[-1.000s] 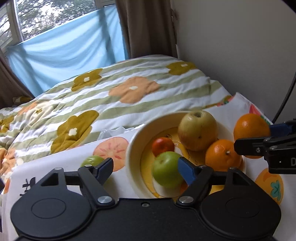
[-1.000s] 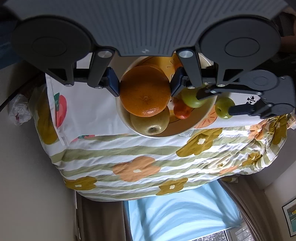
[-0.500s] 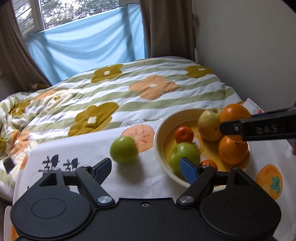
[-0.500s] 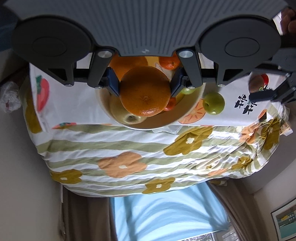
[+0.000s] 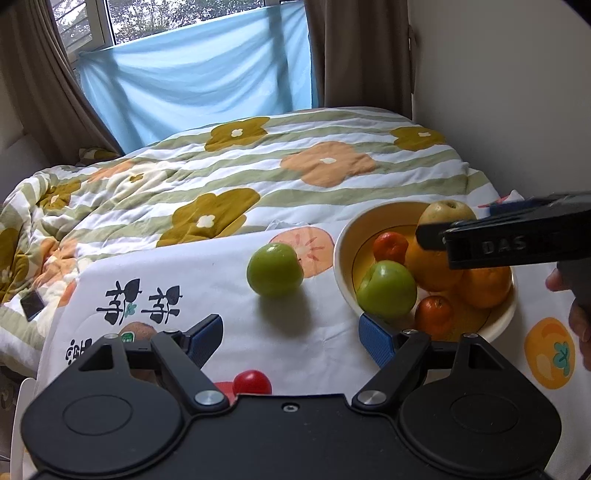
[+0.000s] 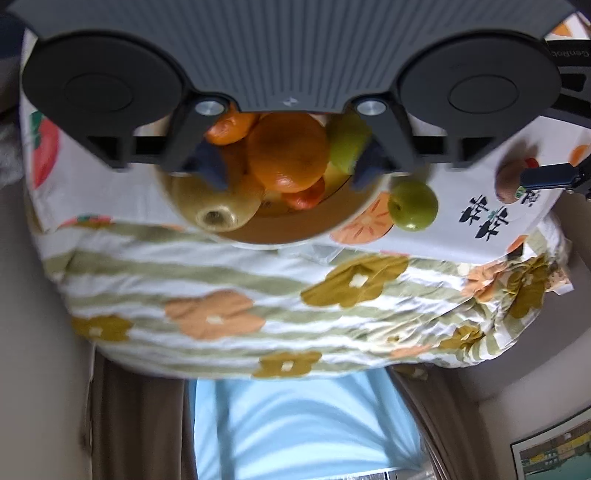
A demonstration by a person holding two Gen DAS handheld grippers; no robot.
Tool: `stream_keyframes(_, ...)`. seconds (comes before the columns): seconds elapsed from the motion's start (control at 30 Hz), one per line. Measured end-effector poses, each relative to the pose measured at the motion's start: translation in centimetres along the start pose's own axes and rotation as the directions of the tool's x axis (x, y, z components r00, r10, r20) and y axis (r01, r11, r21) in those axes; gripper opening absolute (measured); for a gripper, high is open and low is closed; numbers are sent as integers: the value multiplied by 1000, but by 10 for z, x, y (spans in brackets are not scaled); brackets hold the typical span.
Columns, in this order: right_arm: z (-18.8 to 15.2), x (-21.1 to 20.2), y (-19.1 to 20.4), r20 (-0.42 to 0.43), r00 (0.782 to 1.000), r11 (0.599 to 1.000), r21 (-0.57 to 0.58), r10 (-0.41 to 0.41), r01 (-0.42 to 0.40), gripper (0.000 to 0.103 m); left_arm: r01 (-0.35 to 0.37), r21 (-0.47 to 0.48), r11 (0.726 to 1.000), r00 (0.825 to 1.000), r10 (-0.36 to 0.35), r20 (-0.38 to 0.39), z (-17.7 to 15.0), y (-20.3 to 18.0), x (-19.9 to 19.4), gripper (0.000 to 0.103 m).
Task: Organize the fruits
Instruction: 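Withdraw both tools from the bowl toward the kiwi and small green apple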
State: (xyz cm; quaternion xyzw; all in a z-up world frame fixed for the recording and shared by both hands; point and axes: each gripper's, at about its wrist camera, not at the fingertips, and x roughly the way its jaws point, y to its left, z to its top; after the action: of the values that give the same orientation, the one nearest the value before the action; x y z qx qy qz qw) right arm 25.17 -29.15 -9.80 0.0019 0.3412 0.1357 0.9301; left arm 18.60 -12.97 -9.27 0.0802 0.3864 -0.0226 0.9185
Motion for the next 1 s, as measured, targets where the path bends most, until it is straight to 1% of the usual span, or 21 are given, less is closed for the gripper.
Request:
stream_keyframes(0.2,-6,-7,-6,-34,999,1000,31,7,-6,103,1,-10,1000,1000,-1,-4,-6,-1,-7,84)
stream_keyframes(0.37,-7,-22,-1,-23,1000,1000,14,-5,5,103,-1,-35,999,1000,1,13,-6,0,-22,84)
stream_keyframes(0.5,-4,-38,6,-14,1000,1000,7,1,-1,103,-13,-44,999,999,15,38,-5,3,-39,84)
stream_keyframes(0.7,3,-62,19,10,999,999,-2,35,-35,103,-63,-77,995,994,69,86,-5,15,-74,85)
stream_keyframes(0.8,10,-71,30,27,998,998,-16,55,-55,103,-100,-109,989,988,112,110,-6,28,-90,90)
stream_keyframes(0.83,12,-73,33,32,998,998,-20,62,-61,103,-113,-117,987,985,127,118,-6,34,-95,91)
stream_keyframes(0.97,22,-74,50,38,995,995,-35,93,-92,103,-148,-151,977,979,166,119,-5,55,-103,91)
stream_keyframes(1.0,25,-73,55,38,994,995,-36,99,-97,103,-152,-159,975,978,172,117,-5,62,-104,93)
